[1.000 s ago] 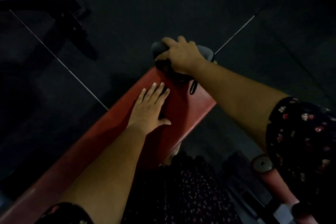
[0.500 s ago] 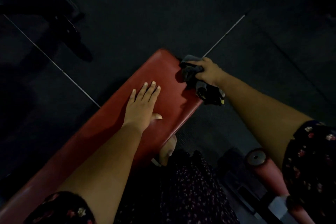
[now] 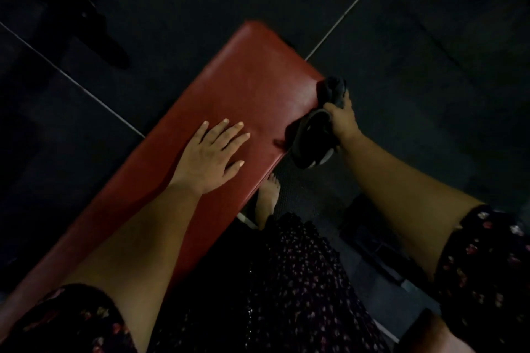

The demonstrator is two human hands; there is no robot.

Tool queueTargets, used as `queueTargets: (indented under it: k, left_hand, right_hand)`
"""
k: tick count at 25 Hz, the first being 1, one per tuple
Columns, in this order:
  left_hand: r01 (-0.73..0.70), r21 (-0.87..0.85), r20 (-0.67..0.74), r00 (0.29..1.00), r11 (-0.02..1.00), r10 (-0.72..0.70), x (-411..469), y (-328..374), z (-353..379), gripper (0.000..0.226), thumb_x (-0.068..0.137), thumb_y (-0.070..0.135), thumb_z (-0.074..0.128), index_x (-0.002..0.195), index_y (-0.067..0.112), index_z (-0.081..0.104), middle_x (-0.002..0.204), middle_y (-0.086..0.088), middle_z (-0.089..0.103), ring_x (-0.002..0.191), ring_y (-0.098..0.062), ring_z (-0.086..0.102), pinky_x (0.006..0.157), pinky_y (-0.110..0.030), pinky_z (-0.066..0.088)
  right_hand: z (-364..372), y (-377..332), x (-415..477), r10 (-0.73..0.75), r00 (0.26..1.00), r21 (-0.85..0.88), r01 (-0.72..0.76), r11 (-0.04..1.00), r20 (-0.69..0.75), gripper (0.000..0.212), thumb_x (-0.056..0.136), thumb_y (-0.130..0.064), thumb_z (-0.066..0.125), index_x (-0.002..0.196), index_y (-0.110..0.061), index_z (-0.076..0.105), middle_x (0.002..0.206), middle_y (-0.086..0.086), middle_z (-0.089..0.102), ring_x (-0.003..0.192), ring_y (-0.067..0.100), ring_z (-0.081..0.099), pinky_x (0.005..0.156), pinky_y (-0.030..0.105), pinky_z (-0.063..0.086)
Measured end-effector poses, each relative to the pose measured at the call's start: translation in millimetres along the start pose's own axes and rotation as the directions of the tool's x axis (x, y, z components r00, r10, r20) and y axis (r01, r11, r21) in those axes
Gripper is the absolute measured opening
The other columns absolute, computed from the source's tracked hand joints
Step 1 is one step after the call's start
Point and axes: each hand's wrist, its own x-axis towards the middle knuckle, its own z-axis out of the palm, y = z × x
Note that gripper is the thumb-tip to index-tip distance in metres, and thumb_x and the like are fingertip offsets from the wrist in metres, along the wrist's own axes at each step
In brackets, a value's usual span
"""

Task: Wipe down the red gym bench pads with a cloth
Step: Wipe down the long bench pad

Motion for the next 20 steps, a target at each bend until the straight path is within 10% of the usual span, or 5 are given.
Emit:
queueTargets:
  k: [10,20]
  left_hand:
    - [-0.010,0.028,0.047,0.999,1.000,0.008,-95,-15,19,0.062,0.095,0.047,0.039,0.151,0.023,0.032,0.157,-0.002,0.033,0.146,-0.025,0.026,0.118,-0.049,0.022]
    - [-0.066,0.037,-0.006,0.998,0.997,0.066,-126,-11,33,0.056,0.095,0.039,0.042,0.148,0.022,0.038,0.154,0.000,0.037,0.145,-0.025,0.027,0.119,-0.052,0.018]
  right_hand:
    - [80,72,-97,0.092,0.995,0.202,-0.084,0.976,-0.030,0.073,0.093,-0.008,0.048,0.155,-0.028,0.014,0.098,0.001,0.060,0.081,0.018,0.059,0.074,0.031,0.051]
    - [114,104,-151,0.018,1.000,0.094,-0.017,0.995,-0.011,0.090,0.076,-0.028,0.054,0.148,-0.053,0.007,0.152,0.009,0.027,0.112,0.035,0.054,0.092,0.047,0.051]
